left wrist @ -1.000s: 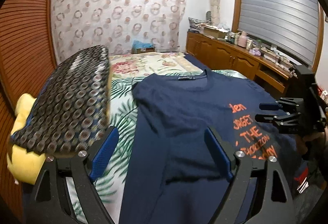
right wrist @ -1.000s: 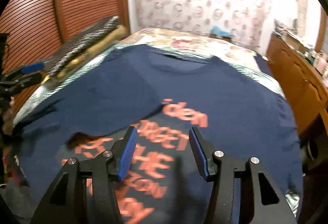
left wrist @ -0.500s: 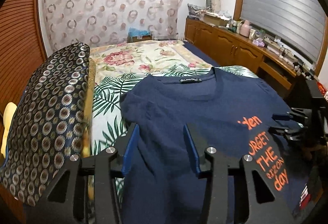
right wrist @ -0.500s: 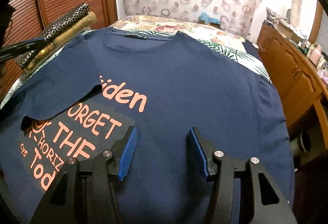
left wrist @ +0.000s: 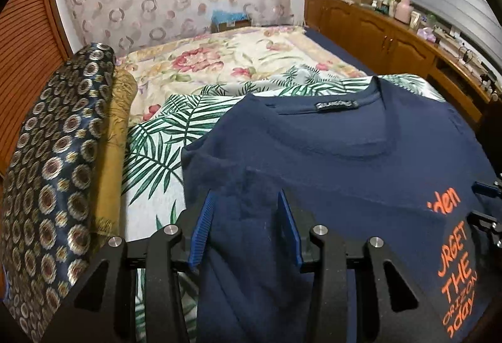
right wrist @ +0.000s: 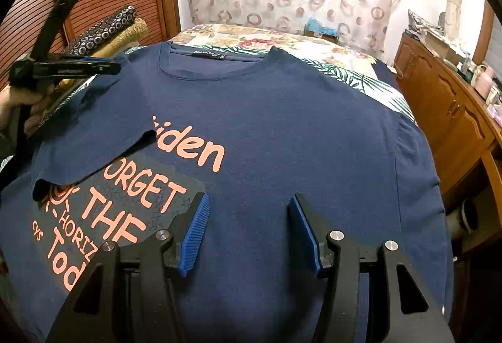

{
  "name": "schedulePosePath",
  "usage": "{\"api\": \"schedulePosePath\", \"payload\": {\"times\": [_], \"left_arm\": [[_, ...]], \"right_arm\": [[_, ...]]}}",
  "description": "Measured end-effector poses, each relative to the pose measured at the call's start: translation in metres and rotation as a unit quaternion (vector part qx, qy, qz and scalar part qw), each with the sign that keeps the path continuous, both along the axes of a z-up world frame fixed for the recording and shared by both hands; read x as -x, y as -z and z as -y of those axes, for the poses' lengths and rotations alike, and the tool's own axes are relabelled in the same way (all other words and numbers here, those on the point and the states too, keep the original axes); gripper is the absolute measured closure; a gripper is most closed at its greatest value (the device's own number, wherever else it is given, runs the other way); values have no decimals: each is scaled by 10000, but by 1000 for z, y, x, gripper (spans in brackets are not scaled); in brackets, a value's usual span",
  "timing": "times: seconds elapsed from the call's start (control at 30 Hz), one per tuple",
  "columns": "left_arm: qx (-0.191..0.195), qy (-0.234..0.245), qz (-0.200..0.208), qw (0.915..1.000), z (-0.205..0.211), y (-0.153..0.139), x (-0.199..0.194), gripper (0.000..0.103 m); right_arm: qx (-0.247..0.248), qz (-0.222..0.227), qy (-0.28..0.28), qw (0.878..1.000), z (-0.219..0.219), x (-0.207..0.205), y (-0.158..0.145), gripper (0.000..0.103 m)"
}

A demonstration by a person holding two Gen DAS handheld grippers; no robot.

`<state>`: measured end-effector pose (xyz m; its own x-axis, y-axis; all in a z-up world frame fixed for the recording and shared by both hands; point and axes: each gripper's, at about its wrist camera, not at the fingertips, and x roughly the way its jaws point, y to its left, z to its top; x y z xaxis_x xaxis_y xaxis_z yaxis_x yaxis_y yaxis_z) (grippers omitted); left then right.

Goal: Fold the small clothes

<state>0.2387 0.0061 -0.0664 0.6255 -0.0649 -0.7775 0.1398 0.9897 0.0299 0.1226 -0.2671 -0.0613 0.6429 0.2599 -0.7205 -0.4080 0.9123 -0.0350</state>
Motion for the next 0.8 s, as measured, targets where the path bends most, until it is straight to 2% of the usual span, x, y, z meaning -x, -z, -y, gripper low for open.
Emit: {"api": "schedulePosePath", "payload": {"times": [0.1, 0.2, 0.23, 0.3, 0.33, 0.43, 0.53, 0.7, 0.8], "left_arm": [[-117, -51, -131, 9998, -1, 7, -8, 60], [-7, -111, -166, 9998, -7, 8, -11, 61], [19, -120, -164, 9998, -9, 8, -11, 74], [-75, -146, -163, 9997, -10, 7, -14, 90], [-4, -95, -196, 9998, -11, 6, -13, 97], [-63, -23, -175, 9998, -9, 2, -12, 100], [-204, 18, 24, 9998, -9, -10, -9, 100], [-440, -179, 484, 9977, -22, -42, -17, 101], [-508, -369, 604, 9962, -37, -56, -28, 101]], "right_arm": [[0, 0, -1, 10000, 0, 0, 0, 47], [-5, 0, -1, 10000, 0, 0, 0, 47], [-4, 0, -1, 10000, 0, 0, 0, 47], [-3, 1, -1, 10000, 0, 0, 0, 47], [-4, 2, -3, 10000, 0, 0, 0, 47], [-6, 4, -4, 10000, 1, 0, 0, 47], [-7, 4, -3, 10000, 0, 0, 0, 47], [-9, 4, -5, 10000, 0, 0, 0, 47], [-10, 5, -5, 10000, 0, 0, 1, 47]]}}
